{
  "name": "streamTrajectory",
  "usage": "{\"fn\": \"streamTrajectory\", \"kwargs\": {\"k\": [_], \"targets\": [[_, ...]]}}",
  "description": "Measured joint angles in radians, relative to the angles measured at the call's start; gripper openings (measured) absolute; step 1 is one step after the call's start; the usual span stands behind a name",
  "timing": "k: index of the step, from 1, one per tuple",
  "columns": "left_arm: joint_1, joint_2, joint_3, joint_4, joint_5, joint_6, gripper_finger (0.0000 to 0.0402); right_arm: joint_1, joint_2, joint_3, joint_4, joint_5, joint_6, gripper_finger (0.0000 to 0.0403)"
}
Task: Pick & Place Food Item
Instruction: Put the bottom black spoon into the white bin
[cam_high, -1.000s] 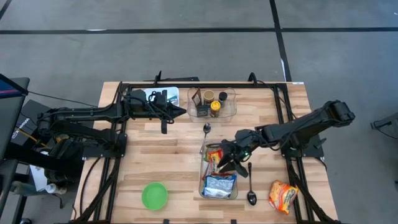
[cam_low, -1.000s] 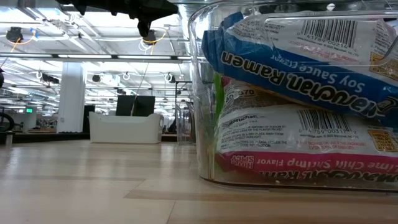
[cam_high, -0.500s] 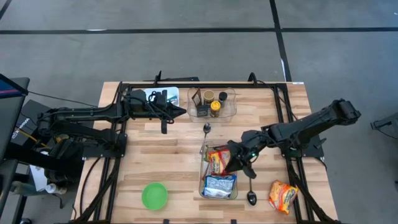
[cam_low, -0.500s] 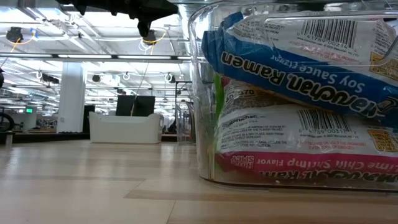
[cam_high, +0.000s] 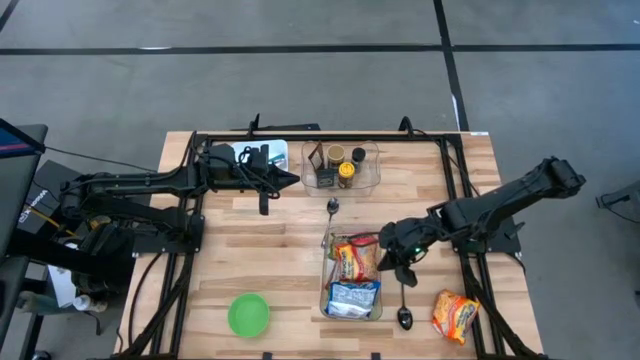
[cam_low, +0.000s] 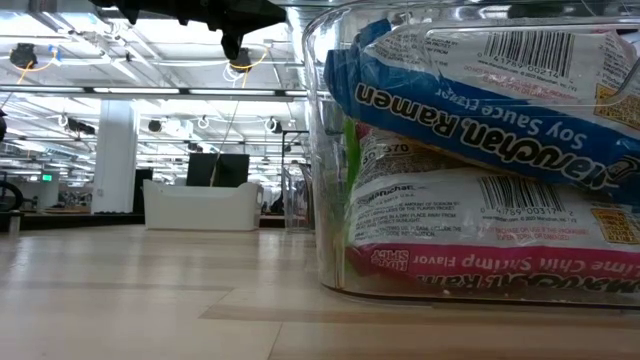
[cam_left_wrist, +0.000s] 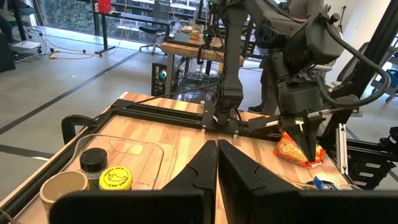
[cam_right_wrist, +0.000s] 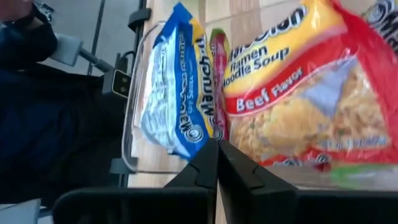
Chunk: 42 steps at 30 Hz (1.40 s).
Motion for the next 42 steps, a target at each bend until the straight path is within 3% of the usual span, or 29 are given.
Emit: {"fn": "streamTrajectory", "kwargs": {"k": [9,16,27,34,42], "targets": [[0.000,0.000,0.000,0.000,0.000,0.000,0.0008,0.041,-0.017,0.000,-0.113,0.032,0.147,0.0001],[0.000,0.000,0.000,0.000,0.000,0.000,0.0008,0.063,-0.015,0.000,-0.322,0.099,0.320,0.0001],[0.000,0.000,0.000,0.000,0.000,0.000,0.0008,0.127,-0.015,0.000,-0.500,0.161,0.691,0.0001],[0.000,0.000,0.000,0.000,0.000,0.000,0.0008,0.232,-0.012,0.000,-0.538,0.272,1.032,0.0001],[0.000,0.000,0.000,0.000,0.000,0.000,0.0008,0.337,0.069,0.000,-0.531,0.278,1.276,0.0001]]}}
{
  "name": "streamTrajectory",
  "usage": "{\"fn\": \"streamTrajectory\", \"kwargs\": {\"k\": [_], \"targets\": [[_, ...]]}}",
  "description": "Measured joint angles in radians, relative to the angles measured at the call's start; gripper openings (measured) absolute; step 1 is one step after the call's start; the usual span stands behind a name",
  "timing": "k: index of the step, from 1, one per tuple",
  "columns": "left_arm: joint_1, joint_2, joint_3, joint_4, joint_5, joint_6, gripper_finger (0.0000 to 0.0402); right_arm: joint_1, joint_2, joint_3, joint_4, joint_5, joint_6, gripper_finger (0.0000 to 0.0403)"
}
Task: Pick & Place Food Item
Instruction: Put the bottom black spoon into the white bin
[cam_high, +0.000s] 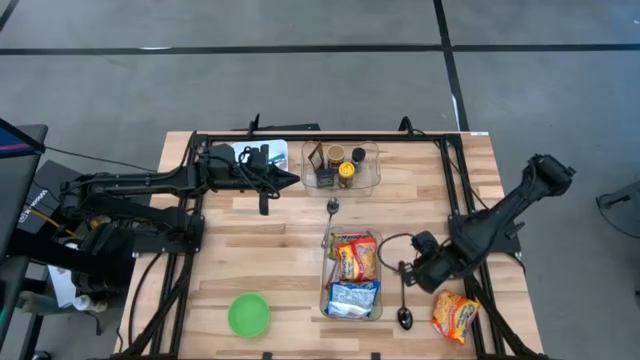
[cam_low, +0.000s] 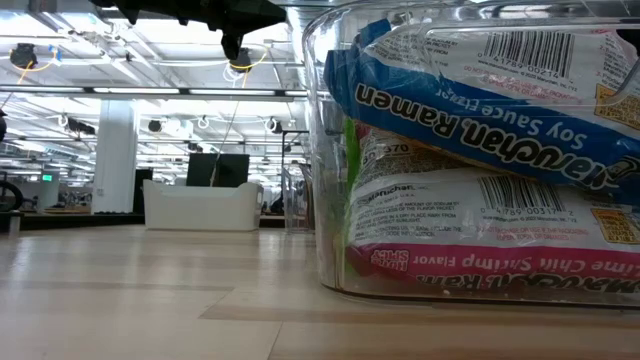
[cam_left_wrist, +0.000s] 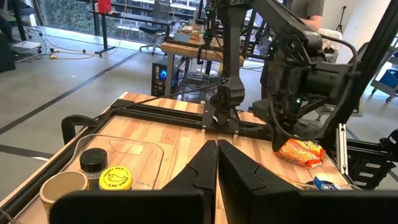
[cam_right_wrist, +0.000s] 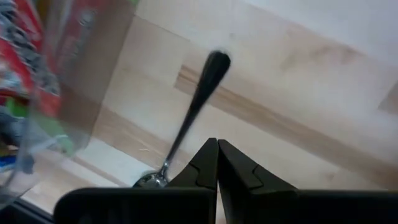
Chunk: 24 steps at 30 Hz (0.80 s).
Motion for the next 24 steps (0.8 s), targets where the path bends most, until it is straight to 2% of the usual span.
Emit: {"fn": "streamTrajectory", "kwargs": {"k": [5,13,24], "targets": [[0.000,0.000,0.000,0.000,0.000,0.000,0.0008,0.032,0.069,0.000,0.060,-0.027,0.082,0.0001],[0.000,0.000,0.000,0.000,0.000,0.000,0.0008,0.031,0.177,0.001,0.224,-0.060,0.120,0.0001],[0.000,0.000,0.000,0.000,0.000,0.000,0.0008,0.031,0.335,0.162,0.159,-0.080,0.179,0.0000]]}}
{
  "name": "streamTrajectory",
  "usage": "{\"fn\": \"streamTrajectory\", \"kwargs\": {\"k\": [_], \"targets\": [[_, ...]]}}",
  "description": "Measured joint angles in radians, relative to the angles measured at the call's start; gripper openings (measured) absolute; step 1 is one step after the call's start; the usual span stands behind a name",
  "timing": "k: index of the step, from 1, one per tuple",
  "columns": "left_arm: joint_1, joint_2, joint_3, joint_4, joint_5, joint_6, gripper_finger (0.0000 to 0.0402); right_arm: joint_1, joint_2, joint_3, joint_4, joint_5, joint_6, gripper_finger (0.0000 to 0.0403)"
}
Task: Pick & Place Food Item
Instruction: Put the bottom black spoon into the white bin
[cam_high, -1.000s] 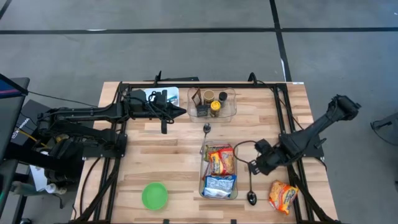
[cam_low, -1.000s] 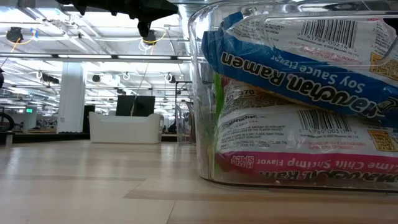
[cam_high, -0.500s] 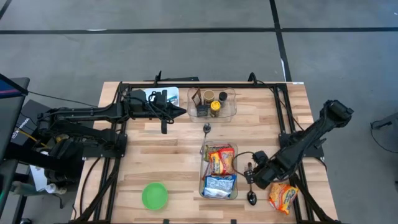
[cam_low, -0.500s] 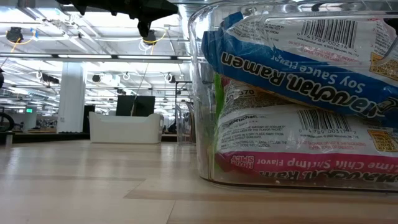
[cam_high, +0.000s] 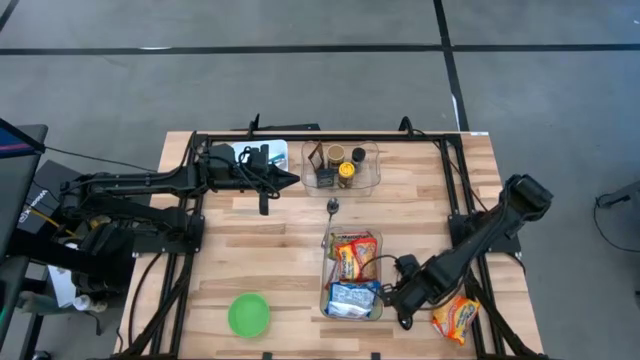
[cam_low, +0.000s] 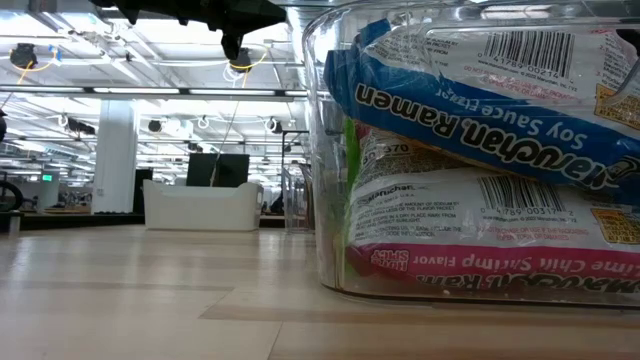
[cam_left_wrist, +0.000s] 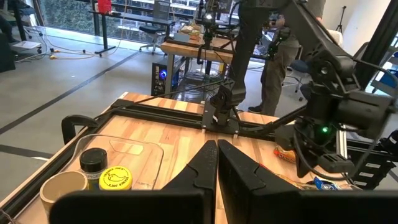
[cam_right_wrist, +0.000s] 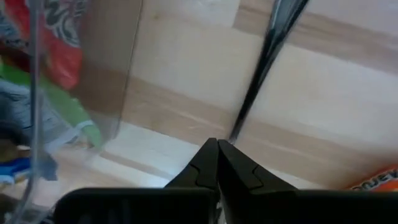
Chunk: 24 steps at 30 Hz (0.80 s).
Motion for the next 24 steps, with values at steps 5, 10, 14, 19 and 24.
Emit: {"fn": "streamTrajectory", "kwargs": {"k": [5,10,14,19,24], "targets": [[0.000,0.000,0.000,0.000,0.000,0.000,0.0008,0.000,0.090,0.106,-0.123,-0.027,0.011,0.0000],[0.000,0.000,0.000,0.001,0.000,0.000,0.0008,0.000,0.151,0.159,-0.169,-0.051,0.019,0.0000],[0.000,0.000,0.000,0.004,0.000,0.000,0.0008,0.000,0.172,0.161,-0.164,-0.089,0.020,0.0000],[0.000,0.000,0.000,0.013,0.000,0.000,0.0008,0.000,0.171,0.161,-0.173,-0.100,0.014,0.0000],[0.000,0.000,0.000,0.017,0.000,0.000,0.0008,0.000,0.160,0.160,-0.201,-0.073,0.012,0.0000]]}}
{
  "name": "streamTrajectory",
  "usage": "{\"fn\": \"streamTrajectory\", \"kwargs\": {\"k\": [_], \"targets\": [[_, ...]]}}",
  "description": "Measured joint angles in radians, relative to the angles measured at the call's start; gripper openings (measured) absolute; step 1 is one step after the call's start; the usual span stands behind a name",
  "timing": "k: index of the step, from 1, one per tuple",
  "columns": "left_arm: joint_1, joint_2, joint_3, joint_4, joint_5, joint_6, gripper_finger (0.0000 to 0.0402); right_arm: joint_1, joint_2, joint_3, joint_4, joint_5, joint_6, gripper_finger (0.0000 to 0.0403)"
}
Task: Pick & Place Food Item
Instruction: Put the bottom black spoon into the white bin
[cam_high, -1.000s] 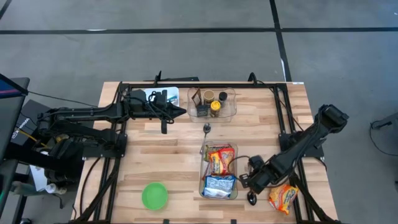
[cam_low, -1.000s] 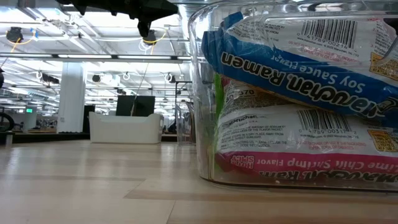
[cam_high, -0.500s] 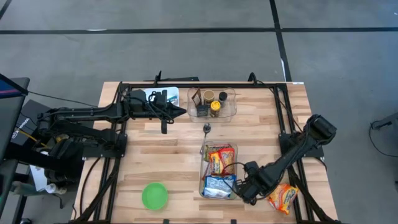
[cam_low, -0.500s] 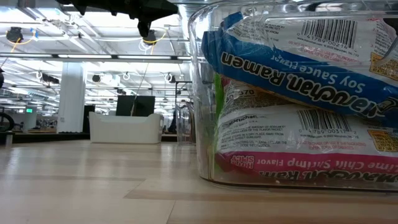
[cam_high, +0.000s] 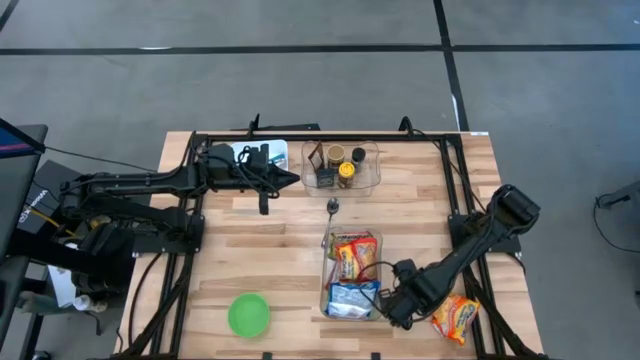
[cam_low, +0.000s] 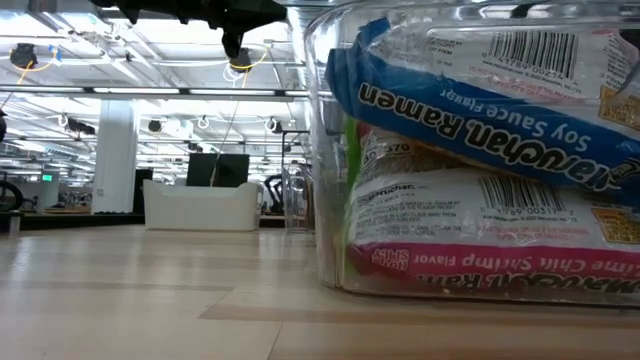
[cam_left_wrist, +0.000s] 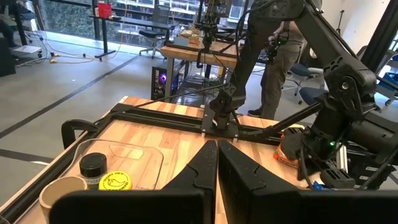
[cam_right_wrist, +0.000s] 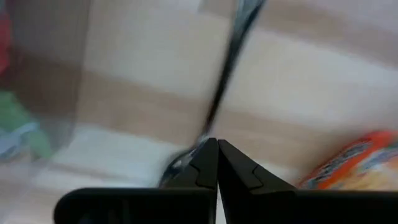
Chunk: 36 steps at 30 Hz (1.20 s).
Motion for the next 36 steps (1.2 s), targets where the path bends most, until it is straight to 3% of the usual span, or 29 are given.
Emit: {"fn": "streamTrajectory", "kwargs": {"k": [5,14,30,36], "targets": [[0.000,0.000,0.000,0.006,0.000,0.000,0.0008,0.011,-0.035,-0.003,-0.040,0.054,0.023,0.0000],[0.000,0.000,0.000,0.014,0.000,0.000,0.0008,0.056,-0.062,-0.003,-0.122,0.051,0.146,0.0000],[0.000,0.000,0.000,0.012,0.000,0.000,0.0008,0.062,-0.063,-0.035,-0.114,0.022,0.207,0.0000],[0.000,0.000,0.000,0.013,0.000,0.000,0.0008,0.061,-0.063,-0.076,-0.026,0.022,0.207,0.0000]]}}
